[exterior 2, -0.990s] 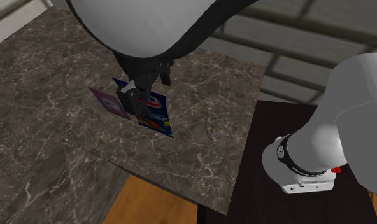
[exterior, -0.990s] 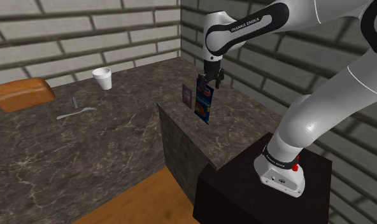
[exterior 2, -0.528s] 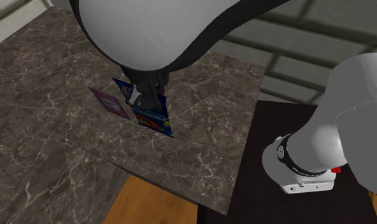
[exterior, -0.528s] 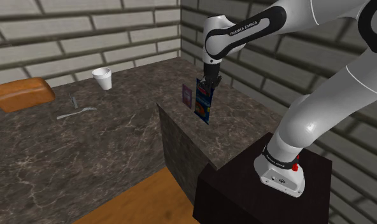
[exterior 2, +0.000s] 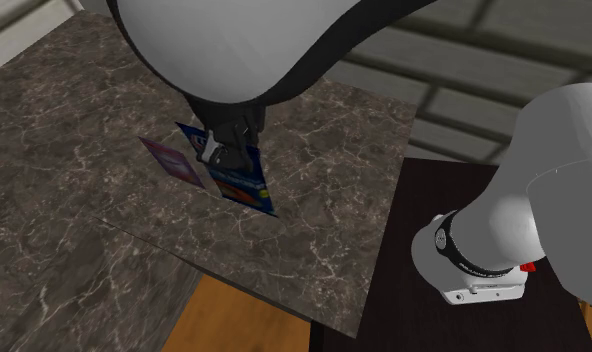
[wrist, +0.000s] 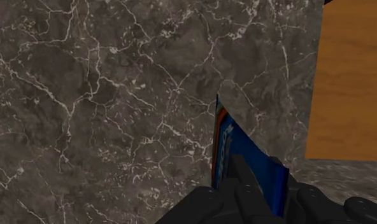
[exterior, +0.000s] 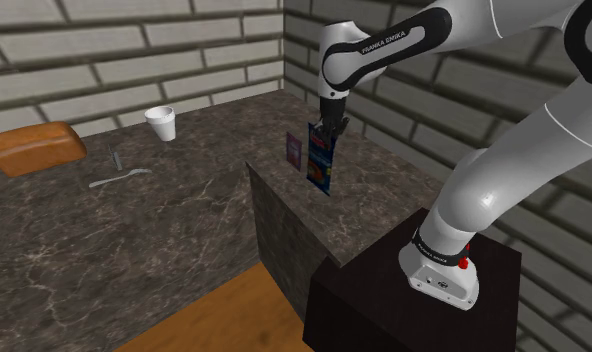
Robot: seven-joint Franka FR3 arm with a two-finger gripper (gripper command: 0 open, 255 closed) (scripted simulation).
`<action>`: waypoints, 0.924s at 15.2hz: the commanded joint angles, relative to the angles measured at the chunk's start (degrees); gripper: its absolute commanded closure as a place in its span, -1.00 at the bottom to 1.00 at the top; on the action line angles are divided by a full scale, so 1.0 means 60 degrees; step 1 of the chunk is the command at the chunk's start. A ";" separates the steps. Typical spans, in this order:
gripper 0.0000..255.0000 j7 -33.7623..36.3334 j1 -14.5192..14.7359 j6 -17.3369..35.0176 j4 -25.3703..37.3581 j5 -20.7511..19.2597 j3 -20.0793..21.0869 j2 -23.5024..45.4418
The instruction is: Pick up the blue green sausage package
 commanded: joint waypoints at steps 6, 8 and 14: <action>1.00 0.0026 -0.0004 -0.0959 0.0634 -0.0013 0.0011 -0.0325; 1.00 0.0033 -0.0004 -0.1231 0.0832 -0.0015 0.0014 -0.0399; 1.00 0.0049 -0.0004 -0.1921 0.1374 -0.0018 0.0022 -0.0548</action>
